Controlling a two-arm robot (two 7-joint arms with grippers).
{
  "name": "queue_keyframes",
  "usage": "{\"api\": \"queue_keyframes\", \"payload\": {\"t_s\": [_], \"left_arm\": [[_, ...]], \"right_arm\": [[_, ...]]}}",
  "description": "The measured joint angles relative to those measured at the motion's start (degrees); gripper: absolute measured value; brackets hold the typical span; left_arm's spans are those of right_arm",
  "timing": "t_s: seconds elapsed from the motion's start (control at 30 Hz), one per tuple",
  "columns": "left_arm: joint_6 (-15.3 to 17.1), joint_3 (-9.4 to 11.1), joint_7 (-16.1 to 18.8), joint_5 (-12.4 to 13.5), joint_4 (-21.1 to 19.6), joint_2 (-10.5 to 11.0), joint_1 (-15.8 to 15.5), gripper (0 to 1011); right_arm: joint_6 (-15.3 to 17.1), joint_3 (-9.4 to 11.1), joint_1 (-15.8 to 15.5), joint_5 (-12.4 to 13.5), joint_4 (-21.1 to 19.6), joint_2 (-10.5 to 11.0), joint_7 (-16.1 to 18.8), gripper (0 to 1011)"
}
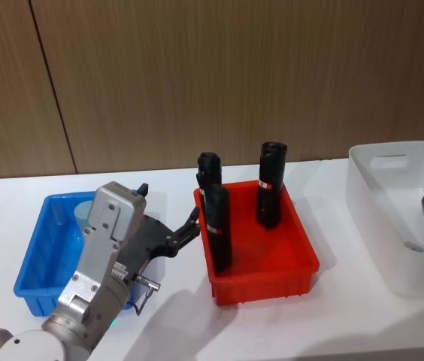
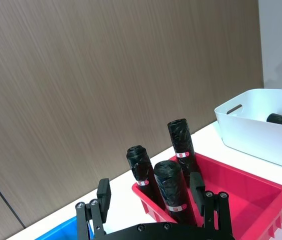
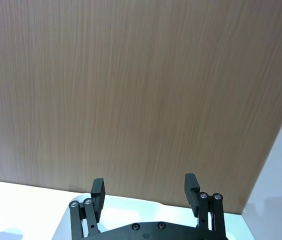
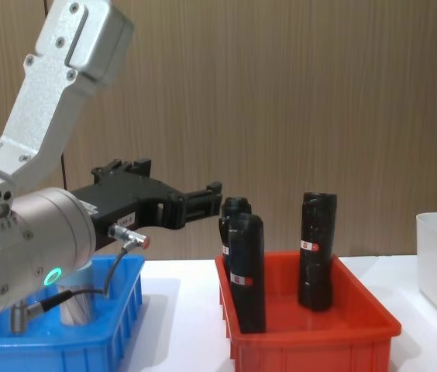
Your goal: Pick the cotton swabs from the blue box and place them into the white box.
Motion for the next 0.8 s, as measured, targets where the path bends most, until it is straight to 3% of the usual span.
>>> {"api": "queue_keyframes", "payload": {"t_s": [0.8], "left_arm": [[0.0, 0.0, 0.0, 0.0, 0.0, 0.0, 0.0, 1000]], "right_arm": [[0.7, 0.8, -2.4, 0.2, -3.0, 0.4, -0.9, 1001]]}}
